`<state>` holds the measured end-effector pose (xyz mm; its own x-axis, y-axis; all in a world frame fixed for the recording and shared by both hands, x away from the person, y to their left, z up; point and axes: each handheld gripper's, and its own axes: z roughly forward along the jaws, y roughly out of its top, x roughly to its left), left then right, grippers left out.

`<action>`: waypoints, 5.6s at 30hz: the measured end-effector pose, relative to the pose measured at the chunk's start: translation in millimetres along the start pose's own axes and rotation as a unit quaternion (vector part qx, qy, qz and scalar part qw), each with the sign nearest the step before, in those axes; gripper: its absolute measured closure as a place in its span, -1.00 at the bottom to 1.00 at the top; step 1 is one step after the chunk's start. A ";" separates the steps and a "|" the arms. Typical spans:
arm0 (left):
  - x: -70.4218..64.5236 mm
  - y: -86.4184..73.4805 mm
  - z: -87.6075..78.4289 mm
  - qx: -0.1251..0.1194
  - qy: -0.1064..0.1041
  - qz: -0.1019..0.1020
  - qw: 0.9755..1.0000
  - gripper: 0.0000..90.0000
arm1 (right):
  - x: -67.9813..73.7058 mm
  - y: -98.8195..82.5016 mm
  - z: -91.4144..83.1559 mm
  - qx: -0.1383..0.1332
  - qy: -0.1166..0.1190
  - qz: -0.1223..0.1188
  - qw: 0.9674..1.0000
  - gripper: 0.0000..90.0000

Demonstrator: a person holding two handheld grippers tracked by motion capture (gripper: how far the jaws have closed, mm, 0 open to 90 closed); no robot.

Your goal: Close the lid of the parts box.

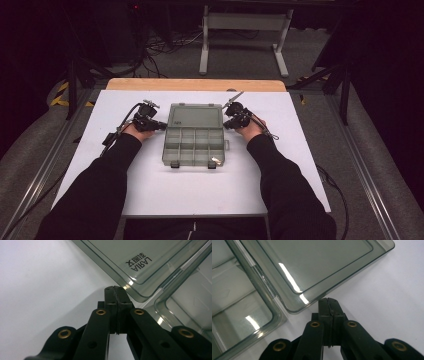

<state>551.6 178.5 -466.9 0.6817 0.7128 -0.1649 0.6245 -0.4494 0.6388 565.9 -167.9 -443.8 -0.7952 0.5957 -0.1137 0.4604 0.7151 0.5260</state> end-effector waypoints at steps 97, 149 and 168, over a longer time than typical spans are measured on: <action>-8.4 8.6 0.5 -0.050 0.065 0.023 0.996 0.99 | -5.3 9.2 -5.3 -0.052 -0.034 0.007 0.998 1.00; -15.5 11.0 -22.8 -0.083 0.052 0.031 0.995 0.97 | -1.1 11.3 -40.3 -0.111 -0.026 -0.003 0.993 1.00; -20.9 9.0 -31.4 -0.079 0.047 0.050 0.994 0.97 | 5.8 5.7 -52.3 -0.129 -0.011 -0.008 0.992 1.00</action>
<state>530.9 176.4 -434.1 0.6949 0.7186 -0.0286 0.4819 -0.4358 0.7602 543.3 -179.5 -397.3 -0.7914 0.5949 -0.1407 0.3290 0.6083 0.7223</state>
